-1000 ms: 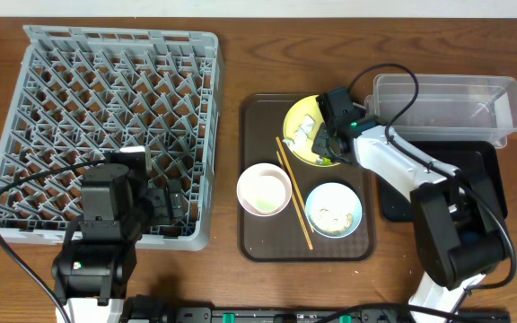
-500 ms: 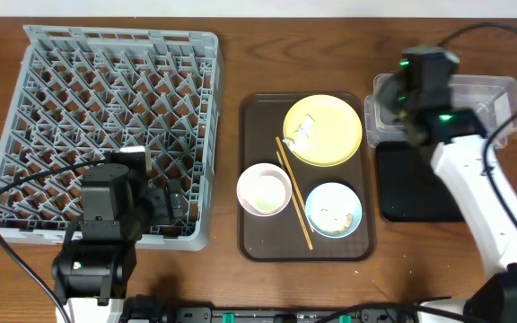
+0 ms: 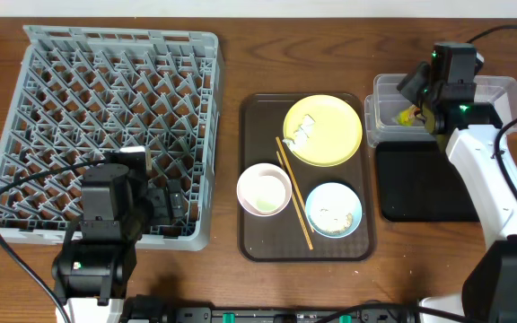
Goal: Sort waste into correct bins and load items into the dishwasher
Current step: 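Carry the wrapper right and drop it into the clear bin, then grasp the white tissue on the yellow plate with the right gripper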
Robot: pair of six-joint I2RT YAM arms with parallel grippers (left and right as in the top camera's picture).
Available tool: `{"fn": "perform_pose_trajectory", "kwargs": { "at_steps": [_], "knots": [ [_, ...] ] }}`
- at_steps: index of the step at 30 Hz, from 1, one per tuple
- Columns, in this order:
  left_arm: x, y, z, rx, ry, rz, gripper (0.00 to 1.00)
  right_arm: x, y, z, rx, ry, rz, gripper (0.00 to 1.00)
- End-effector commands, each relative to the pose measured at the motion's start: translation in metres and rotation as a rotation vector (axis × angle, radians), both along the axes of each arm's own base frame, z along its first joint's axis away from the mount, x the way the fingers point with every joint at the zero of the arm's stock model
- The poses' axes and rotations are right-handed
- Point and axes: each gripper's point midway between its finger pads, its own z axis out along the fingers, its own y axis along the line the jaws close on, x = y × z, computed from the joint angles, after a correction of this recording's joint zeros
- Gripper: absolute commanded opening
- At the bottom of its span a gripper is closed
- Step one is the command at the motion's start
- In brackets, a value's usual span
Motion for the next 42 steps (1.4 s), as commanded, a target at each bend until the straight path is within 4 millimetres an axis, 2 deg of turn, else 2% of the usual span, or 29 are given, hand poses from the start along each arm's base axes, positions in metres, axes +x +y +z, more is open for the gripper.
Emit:
{"fn": "perform_pose_trajectory", "kwargs": {
  "at_steps": [1, 4, 7, 10, 11, 13, 14, 17, 22, 26, 28, 30, 33, 36, 39, 42],
  "knots": [
    [0.002, 0.000, 0.009, -0.010, -0.021, 0.006, 0.95, -0.001, 0.047, 0.030, 0.007, -0.073, 0.225, 0.65],
    [0.002, 0.000, 0.009, -0.010, -0.021, 0.006, 0.95, -0.007, 0.088, 0.027, -0.028, -0.062, 0.385, 0.68],
    [0.002, 0.000, 0.009, -0.010, -0.020, 0.006, 0.95, -0.015, 0.124, 0.011, -0.066, -0.017, 0.494, 0.70],
    [0.002, 0.000, 0.009, -0.010, -0.020, 0.006, 0.96, -0.020, 0.149, -0.007, -0.077, 0.023, 0.547, 0.70],
    [0.002, 0.000, 0.009, -0.010, -0.020, 0.006, 0.95, -0.022, 0.163, -0.024, -0.078, 0.061, 0.573, 0.70],
    [0.002, 0.000, 0.009, -0.010, -0.018, 0.006, 0.95, -0.026, 0.177, -0.043, -0.071, 0.104, 0.591, 0.70],
    [0.001, 0.000, 0.008, -0.010, -0.014, 0.005, 0.95, -0.029, 0.187, -0.063, -0.057, 0.149, 0.595, 0.70],
    [0.001, 0.000, 0.008, -0.010, -0.012, 0.006, 0.95, -0.034, 0.199, -0.089, -0.048, 0.209, 0.604, 0.69],
    [0.001, 0.000, 0.008, -0.010, -0.012, 0.005, 0.95, -0.042, 0.216, -0.122, -0.047, 0.272, 0.625, 0.67],
    [0.000, 0.000, 0.007, -0.010, -0.011, 0.005, 0.95, -0.045, 0.218, -0.142, -0.036, 0.315, 0.586, 0.64],
    [0.000, 0.000, 0.007, -0.010, -0.011, 0.005, 0.95, -0.047, 0.218, -0.152, -0.027, 0.336, 0.573, 0.59],
    [0.000, 0.000, 0.007, -0.010, -0.009, 0.006, 0.95, -0.049, 0.217, -0.161, -0.021, 0.361, 0.558, 0.49],
    [0.000, 0.000, 0.007, -0.010, -0.008, 0.006, 0.95, -0.052, 0.216, -0.170, -0.011, 0.385, 0.549, 0.42],
    [0.000, 0.000, 0.007, -0.010, -0.007, 0.005, 0.95, -0.053, 0.219, -0.170, -0.001, 0.387, 0.556, 0.22],
    [0.000, 0.000, 0.006, -0.010, -0.007, 0.006, 0.95, -0.050, 0.219, -0.163, 0.002, 0.370, 0.556, 0.09],
    [-0.001, 0.000, 0.006, -0.010, -0.004, 0.005, 0.95, -0.043, 0.212, -0.143, 0.000, 0.324, 0.534, 0.07]
  ]
}}
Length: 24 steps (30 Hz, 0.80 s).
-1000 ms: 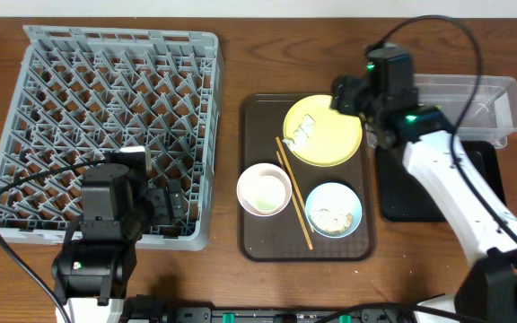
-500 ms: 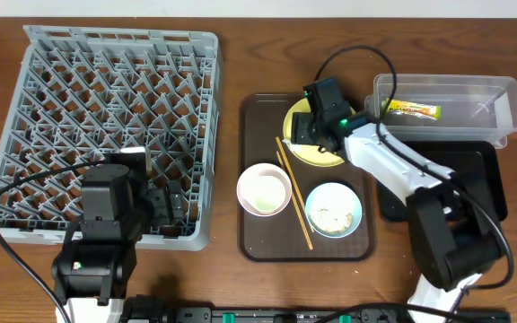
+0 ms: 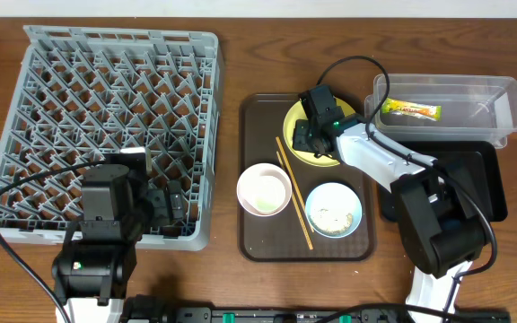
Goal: Sort waste into correct bins and load items into the dishwasher
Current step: 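Grasp the white tissue on the yellow plate with the right gripper, then carry the tissue right and drop it into the clear bin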
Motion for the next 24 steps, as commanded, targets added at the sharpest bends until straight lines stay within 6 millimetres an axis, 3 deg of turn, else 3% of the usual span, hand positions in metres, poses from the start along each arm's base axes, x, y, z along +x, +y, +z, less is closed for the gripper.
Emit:
{"fn": "perform_pose_trajectory", "kwargs": {
  "at_steps": [1, 3, 8, 11, 12, 16, 18, 21, 24],
  "knots": [
    [0.001, 0.000, 0.007, -0.010, -0.014, 0.005, 0.95, 0.012, -0.008, 0.035, 0.015, -0.079, -0.035, 0.07],
    [0.001, 0.000, 0.007, -0.010, -0.014, 0.005, 0.95, 0.020, -0.020, 0.060, 0.021, -0.135, -0.069, 0.08],
    [0.001, 0.000, 0.008, -0.010, -0.014, 0.005, 0.95, 0.040, -0.078, 0.137, -0.012, -0.327, -0.212, 0.12],
    [0.001, 0.000, 0.008, -0.010, -0.014, 0.005, 0.95, 0.044, -0.124, 0.166, -0.067, -0.399, -0.324, 0.15],
    [0.001, 0.000, 0.008, -0.010, -0.014, 0.005, 0.95, 0.044, -0.154, 0.173, -0.091, -0.407, -0.392, 0.15],
    [0.001, 0.000, 0.008, -0.010, -0.014, 0.005, 0.95, 0.040, -0.207, 0.160, -0.131, -0.348, -0.499, 0.15],
    [0.001, 0.000, 0.008, -0.010, -0.014, 0.006, 0.95, 0.038, -0.222, 0.153, -0.146, -0.322, -0.527, 0.20],
    [0.001, 0.000, 0.008, -0.010, -0.014, 0.005, 0.95, 0.037, -0.236, 0.151, -0.163, -0.312, -0.527, 0.39],
    [0.001, 0.000, 0.008, -0.010, -0.014, 0.005, 0.95, 0.037, -0.236, 0.158, -0.155, -0.325, -0.482, 0.56]
  ]
}}
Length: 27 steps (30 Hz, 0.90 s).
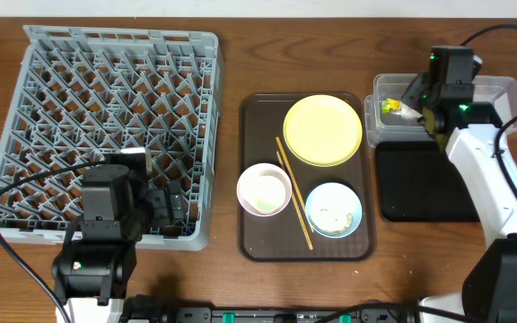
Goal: Sort waste into correct bins and load items into the dishwasher
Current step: 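Carry the tissue right and drop it into the clear bin, then grasp the rim of the light-blue rice bowl with the right gripper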
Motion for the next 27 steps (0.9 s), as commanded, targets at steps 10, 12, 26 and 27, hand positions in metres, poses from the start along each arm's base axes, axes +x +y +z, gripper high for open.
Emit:
{"fn": "perform_pose_trajectory", "kwargs": {
  "at_steps": [10, 12, 26, 27],
  "knots": [
    [0.002, 0.000, 0.008, -0.010, -0.017, 0.005, 0.95, -0.059, 0.095, 0.048, 0.137, 0.012, 0.641, 0.75],
    [0.002, 0.000, 0.008, -0.010, -0.017, 0.006, 0.95, -0.089, 0.110, 0.041, 0.177, 0.103, 0.695, 0.76],
    [0.001, 0.000, 0.008, -0.010, -0.016, 0.005, 0.95, -0.191, 0.189, -0.038, 0.075, 0.470, 0.811, 0.75],
    [0.001, 0.000, 0.008, -0.010, -0.016, 0.005, 0.95, -0.194, 0.191, -0.043, 0.069, 0.474, 0.809, 0.74]
  ]
}}
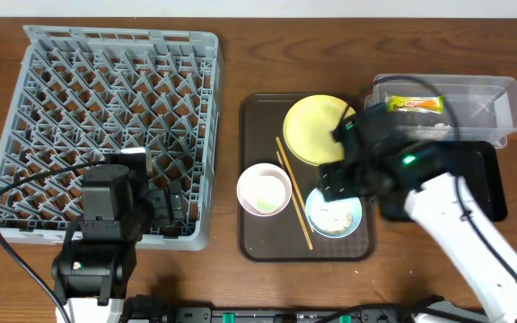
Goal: Sort waste into correct bins and load items into the dishwasher
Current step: 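Grasp the rim of the light-blue rice bowl with the right gripper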
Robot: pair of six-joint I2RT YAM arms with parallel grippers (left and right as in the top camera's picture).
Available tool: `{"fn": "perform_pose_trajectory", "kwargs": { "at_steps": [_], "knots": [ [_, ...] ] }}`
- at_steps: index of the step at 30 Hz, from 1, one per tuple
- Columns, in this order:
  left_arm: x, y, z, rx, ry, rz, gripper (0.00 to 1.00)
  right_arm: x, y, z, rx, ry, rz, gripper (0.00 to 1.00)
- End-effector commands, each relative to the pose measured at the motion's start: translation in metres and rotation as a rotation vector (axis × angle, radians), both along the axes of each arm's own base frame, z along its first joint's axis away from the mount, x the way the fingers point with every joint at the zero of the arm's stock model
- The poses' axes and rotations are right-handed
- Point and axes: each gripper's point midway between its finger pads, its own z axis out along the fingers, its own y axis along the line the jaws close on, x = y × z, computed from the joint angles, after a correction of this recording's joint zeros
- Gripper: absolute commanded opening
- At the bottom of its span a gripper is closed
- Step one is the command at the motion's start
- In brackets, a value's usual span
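A brown tray [258,247] holds a bare yellow plate [311,126], a white bowl [264,189], a pair of chopsticks [293,202] and a small blue plate [335,217] with crumbs. My right gripper [332,179] hangs over the blue plate's far edge; its jaws are too dark to read. A yellow-green wrapper [416,104] lies in the clear bin [501,99]. The grey dish rack [106,108] stands at the left. My left gripper [170,206] rests over the rack's near edge, its state unclear.
A black bin [492,179] sits in front of the clear bin, mostly covered by my right arm. The rack fills the left half of the table. The left arm's base and cables stand at the near left edge.
My right gripper was over the clear bin's left end; now it is over the blue plate on the tray. The left arm has not moved.
My right gripper was at the clear bin with a yellow wrapper, while a white scrap lay on the yellow plate. Then it was down on that scrap, the wrapper left in the bin. Then the plate was bare, the gripper at the bin. Now it is over the blue plate.
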Motion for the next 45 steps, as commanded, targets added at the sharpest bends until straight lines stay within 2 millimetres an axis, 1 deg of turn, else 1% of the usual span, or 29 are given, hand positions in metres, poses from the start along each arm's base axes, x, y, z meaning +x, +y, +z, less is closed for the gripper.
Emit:
{"fn": "perform_pose_trajectory", "kwargs": {
  "at_steps": [1, 3, 5, 7, 13, 16, 20, 22, 24, 27, 30, 33, 36, 38, 41, 45],
  "knots": [
    [0.001, 0.000, 0.008, -0.008, -0.015, 0.008, 0.95, -0.014, 0.005, -0.029, -0.078, 0.011, -0.059, 0.72],
    [0.001, 0.000, 0.007, -0.007, -0.011, 0.008, 0.95, -0.019, 0.014, -0.041, -0.077, 0.002, -0.060, 0.69],
    [-0.001, 0.000, 0.006, -0.007, -0.003, 0.008, 0.95, -0.021, 0.024, -0.052, -0.058, -0.014, -0.053, 0.62],
    [-0.001, 0.000, 0.005, -0.007, 0.001, 0.008, 0.95, -0.023, 0.032, -0.061, -0.041, -0.041, -0.048, 0.58],
    [-0.002, 0.000, 0.005, -0.007, 0.003, 0.008, 0.95, -0.029, 0.032, -0.087, -0.091, -0.051, -0.106, 0.55],
    [-0.002, 0.000, 0.004, -0.007, 0.004, 0.008, 0.95, -0.029, 0.038, -0.094, -0.092, -0.051, -0.094, 0.49],
    [-0.002, 0.000, 0.004, -0.007, 0.004, 0.008, 0.95, -0.031, 0.050, -0.106, -0.094, -0.045, -0.072, 0.46],
    [-0.002, 0.000, 0.004, -0.007, 0.005, 0.008, 0.95, -0.034, 0.054, -0.113, -0.103, -0.030, -0.080, 0.42],
    [-0.003, 0.000, 0.004, -0.007, 0.008, 0.008, 0.95, -0.035, 0.052, -0.119, -0.120, -0.022, -0.121, 0.38],
    [-0.004, 0.000, 0.003, -0.007, 0.013, 0.008, 0.95, -0.031, 0.047, -0.121, -0.144, -0.038, -0.165, 0.31],
    [-0.004, 0.000, 0.003, -0.007, 0.015, 0.008, 0.95, -0.029, 0.046, -0.121, -0.148, -0.048, -0.171, 0.18],
    [-0.004, 0.000, 0.003, -0.007, 0.015, 0.008, 0.95, -0.027, 0.044, -0.120, -0.159, -0.061, -0.177, 0.08],
    [-0.004, 0.000, 0.003, -0.007, 0.015, 0.008, 0.95, -0.027, 0.044, -0.120, -0.160, -0.061, -0.177, 0.02],
    [-0.004, 0.000, 0.003, -0.007, 0.015, 0.008, 0.95, -0.027, 0.043, -0.120, -0.165, -0.062, -0.178, 0.01],
    [-0.004, 0.000, 0.003, -0.007, 0.015, 0.008, 0.95, -0.023, 0.034, -0.114, -0.210, -0.072, -0.190, 0.01],
    [-0.004, 0.000, 0.003, -0.007, 0.015, 0.008, 0.95, -0.015, 0.024, -0.095, -0.271, -0.099, -0.160, 0.01]
  ]
}}
